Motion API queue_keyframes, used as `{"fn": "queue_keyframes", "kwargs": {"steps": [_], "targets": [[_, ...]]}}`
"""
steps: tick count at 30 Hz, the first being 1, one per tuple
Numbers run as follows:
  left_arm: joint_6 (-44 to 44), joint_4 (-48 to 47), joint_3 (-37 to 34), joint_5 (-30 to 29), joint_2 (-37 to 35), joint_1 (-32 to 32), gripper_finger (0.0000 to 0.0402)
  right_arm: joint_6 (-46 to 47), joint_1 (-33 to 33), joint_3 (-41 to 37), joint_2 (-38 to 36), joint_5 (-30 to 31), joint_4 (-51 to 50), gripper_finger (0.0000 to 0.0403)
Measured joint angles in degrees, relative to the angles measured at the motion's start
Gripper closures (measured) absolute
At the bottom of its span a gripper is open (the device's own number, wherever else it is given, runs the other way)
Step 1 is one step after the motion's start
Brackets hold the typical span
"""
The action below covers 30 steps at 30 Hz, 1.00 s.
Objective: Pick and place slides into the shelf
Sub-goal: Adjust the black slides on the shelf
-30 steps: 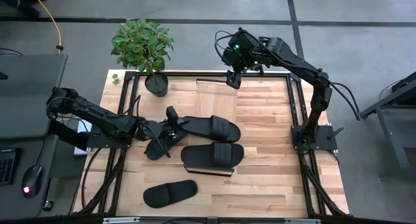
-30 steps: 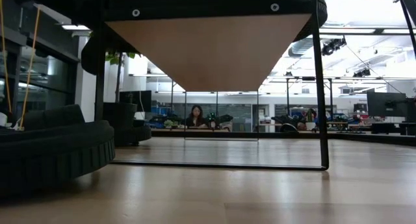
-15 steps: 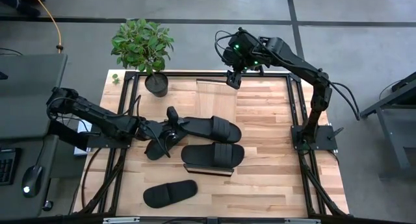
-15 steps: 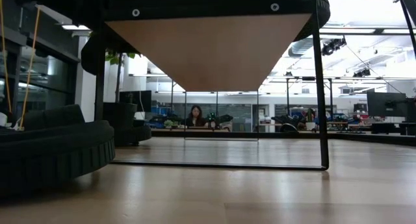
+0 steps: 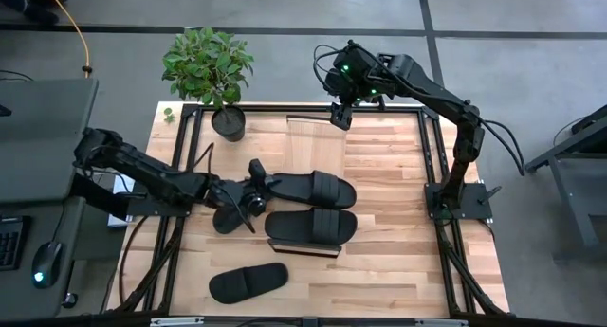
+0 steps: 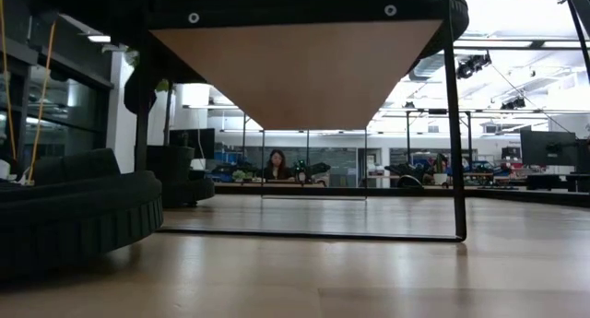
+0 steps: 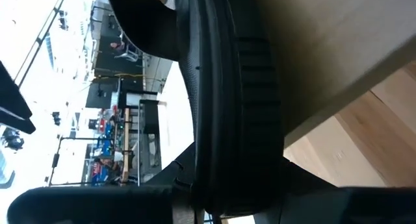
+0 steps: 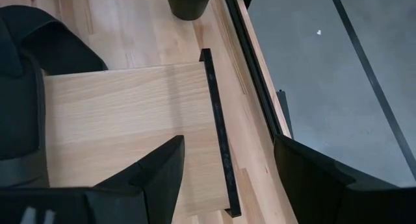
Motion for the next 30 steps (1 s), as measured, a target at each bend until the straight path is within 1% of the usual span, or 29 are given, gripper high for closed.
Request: {"fn": "queue_keyframes", "kwargs": {"steps": [4,20,23,30], "targets": [[0.0,0.1,0.0,-0.9,1.0,0.0,0.033,0.0,0.0,0.0,0.0,0.0,0.0,0.0174],[0.0,-0.3,0.0,-0.4,1.0,-0.8,0.0327,0.0,0.0,0.0,0.0,0.0,0.0,0.0174],[0.0,-0.6,0.0,0.7,1.0,-0.8,0.0309,0.0,0.0,0.0,0.0,0.0,0.0,0.0174],[0.0,0.5,0.0,1.0,1.0,-0.9,0.0233,0.0,0.0,0.0,0.0,0.0,0.0,0.0174]]}}
